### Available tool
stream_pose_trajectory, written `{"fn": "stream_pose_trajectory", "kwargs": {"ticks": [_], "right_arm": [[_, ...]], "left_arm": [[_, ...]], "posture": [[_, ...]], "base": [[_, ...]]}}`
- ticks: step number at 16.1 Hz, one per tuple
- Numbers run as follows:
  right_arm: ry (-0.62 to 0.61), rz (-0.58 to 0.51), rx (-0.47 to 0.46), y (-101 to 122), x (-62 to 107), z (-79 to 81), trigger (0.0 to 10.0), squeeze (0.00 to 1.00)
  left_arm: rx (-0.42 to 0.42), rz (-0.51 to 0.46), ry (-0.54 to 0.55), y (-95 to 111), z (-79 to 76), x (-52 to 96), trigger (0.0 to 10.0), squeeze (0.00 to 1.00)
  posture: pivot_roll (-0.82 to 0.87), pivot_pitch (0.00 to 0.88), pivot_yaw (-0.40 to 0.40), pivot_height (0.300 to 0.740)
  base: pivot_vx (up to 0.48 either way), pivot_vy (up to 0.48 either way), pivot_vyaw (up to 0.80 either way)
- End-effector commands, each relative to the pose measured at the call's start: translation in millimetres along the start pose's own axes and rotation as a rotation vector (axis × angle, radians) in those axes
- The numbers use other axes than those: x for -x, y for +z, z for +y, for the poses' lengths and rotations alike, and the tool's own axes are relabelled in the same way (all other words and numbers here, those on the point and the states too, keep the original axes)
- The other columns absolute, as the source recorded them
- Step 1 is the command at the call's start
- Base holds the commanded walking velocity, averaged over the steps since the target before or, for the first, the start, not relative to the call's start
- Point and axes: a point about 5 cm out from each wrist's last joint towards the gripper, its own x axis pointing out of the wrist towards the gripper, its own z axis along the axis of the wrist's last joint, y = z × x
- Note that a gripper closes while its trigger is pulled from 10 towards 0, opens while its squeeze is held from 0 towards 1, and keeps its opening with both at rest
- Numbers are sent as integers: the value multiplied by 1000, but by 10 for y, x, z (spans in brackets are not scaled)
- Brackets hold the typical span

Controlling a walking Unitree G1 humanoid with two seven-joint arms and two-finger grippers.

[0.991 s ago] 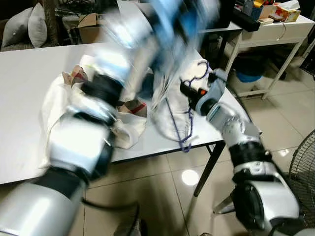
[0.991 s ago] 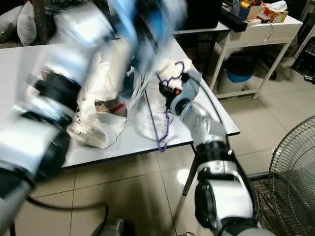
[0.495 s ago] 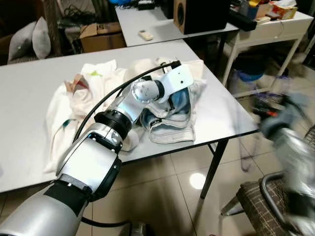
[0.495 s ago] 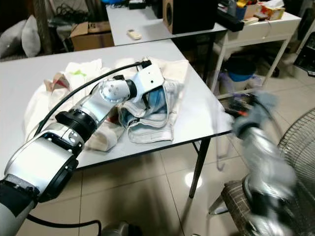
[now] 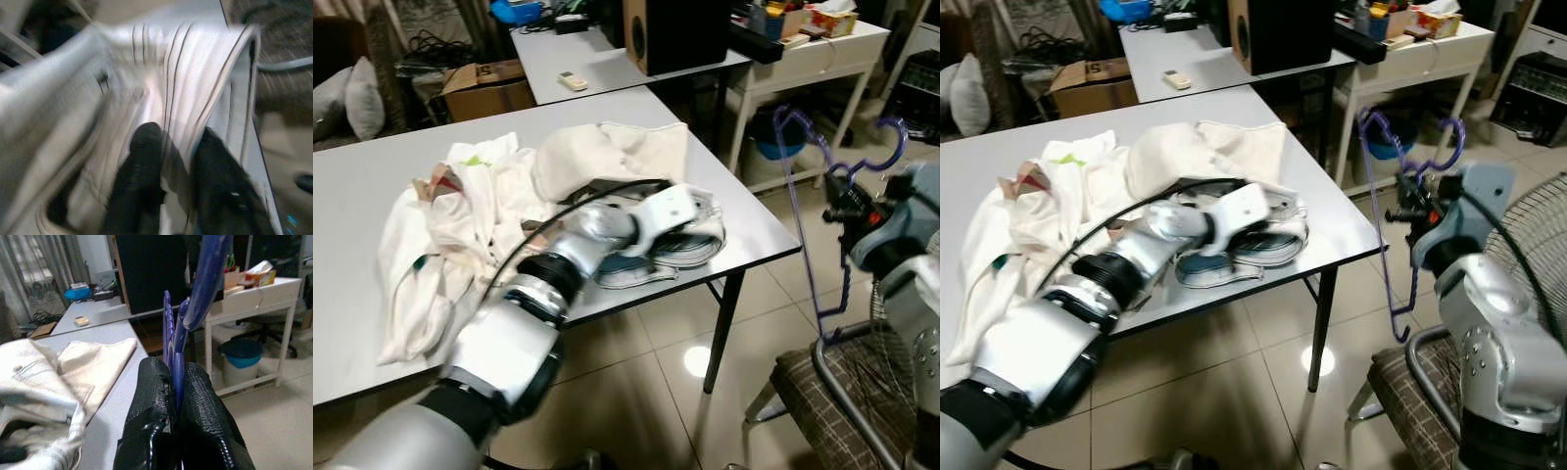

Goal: Hang hanger

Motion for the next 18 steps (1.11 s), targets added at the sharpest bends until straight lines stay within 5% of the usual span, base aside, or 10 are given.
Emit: {"fn": "stream_pose_trajectory", "kwargs": {"ticks": [1, 4, 7, 9, 10, 11, 13, 14, 15, 18], "right_arm": [[1, -27, 19, 117, -12, 26, 10000, 0], [7, -49, 27, 263, -63, 30, 10000, 0], [71, -78, 30, 382, -72, 135, 10000, 0], [145, -206, 19, 616, -45, 361, 10000, 0], [121, -228, 48, 652, -42, 432, 10000, 0], [160, -229, 43, 635, -15, 556, 10000, 0], [182, -216, -12, 555, 27, 772, 10000, 0], [189, -206, -27, 524, 40, 821, 10000, 0], [210, -178, -12, 403, 93, 940, 10000, 0], [226, -147, -36, 273, 183, 1014, 10000, 0]], "left_arm": [[2, -5, -10, 40, 120, 103, 10000, 1000], [0, -72, -97, 114, 340, 422, 10000, 1000], [111, -284, -159, 254, 463, 793, 10000, 1000], [196, -440, 75, 230, 564, 1077, 10000, 1000], [220, -470, 168, 164, 536, 1153, 10000, 271], [203, -512, 295, 122, 499, 1253, 10000, 0], [300, -494, 600, -14, 416, 1450, 10000, 0], [319, -467, 651, -59, 357, 1494, 10000, 0], [408, -447, 712, -142, 136, 1533, 10000, 0], [469, -418, 740, -154, -119, 1498, 10000, 0]], "posture": [[-85, 0, 100, 723], [-77, 0, 84, 723], [-64, 0, 65, 723], [-73, 0, 88, 723], [-76, 0, 92, 723], [-72, 0, 79, 723], [-38, 0, 46, 723], [-38, 0, 48, 723], [-38, 0, 65, 723], [-24, 0, 54, 723]], "base": [[0, 0, 0], [0, 0, 0], [0, 0, 0], [0, 0, 0], [0, 0, 0], [0, 0, 0], [0, 0, 0], [0, 0, 0], [0, 270, 0], [0, 303, 0]]}}
